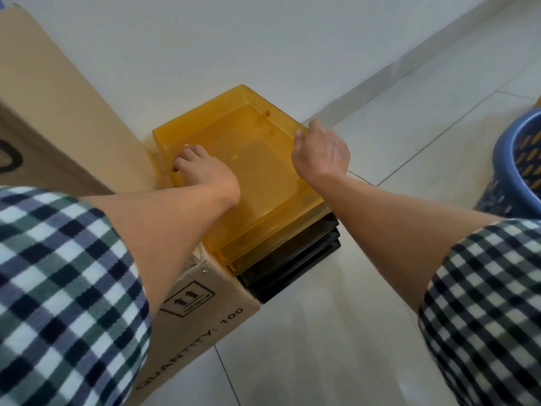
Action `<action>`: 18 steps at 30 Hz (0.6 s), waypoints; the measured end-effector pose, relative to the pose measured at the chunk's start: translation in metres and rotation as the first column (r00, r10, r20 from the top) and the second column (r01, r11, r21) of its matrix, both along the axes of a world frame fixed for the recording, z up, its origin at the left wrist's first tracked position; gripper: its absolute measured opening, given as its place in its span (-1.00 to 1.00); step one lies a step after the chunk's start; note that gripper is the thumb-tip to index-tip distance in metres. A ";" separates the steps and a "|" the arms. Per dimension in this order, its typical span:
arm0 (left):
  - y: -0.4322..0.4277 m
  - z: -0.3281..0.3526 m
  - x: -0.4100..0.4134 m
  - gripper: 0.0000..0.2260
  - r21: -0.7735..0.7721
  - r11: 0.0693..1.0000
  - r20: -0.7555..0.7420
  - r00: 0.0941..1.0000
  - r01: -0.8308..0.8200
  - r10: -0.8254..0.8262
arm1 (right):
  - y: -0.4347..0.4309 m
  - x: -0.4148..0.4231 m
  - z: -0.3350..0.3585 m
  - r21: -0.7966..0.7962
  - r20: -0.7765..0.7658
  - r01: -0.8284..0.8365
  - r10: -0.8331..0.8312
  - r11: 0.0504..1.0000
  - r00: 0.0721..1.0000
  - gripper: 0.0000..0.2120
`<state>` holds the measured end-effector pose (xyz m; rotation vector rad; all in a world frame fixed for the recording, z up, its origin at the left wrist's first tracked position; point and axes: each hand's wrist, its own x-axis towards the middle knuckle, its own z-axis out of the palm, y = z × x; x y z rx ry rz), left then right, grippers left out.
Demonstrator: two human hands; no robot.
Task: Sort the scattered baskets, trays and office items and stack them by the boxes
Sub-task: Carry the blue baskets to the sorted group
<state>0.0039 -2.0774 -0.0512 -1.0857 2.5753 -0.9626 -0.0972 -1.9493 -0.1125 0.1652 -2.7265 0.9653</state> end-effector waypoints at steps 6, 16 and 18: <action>0.054 0.007 -0.026 -0.51 0.122 0.934 -0.167 0.935 0.336 -0.314 | 0.026 0.027 0.001 0.007 0.019 0.058 -0.058 0.998 0.998 -0.55; 0.191 0.037 -0.028 -0.70 0.801 0.137 -0.557 0.809 0.583 -0.191 | 0.156 0.055 0.073 0.082 -0.041 0.381 -0.379 0.921 0.924 -0.79; 0.222 0.034 -0.016 -0.67 0.864 -0.104 -0.503 0.859 0.493 -0.098 | 0.187 0.073 0.080 0.114 -0.056 0.457 -0.454 0.882 0.889 -0.78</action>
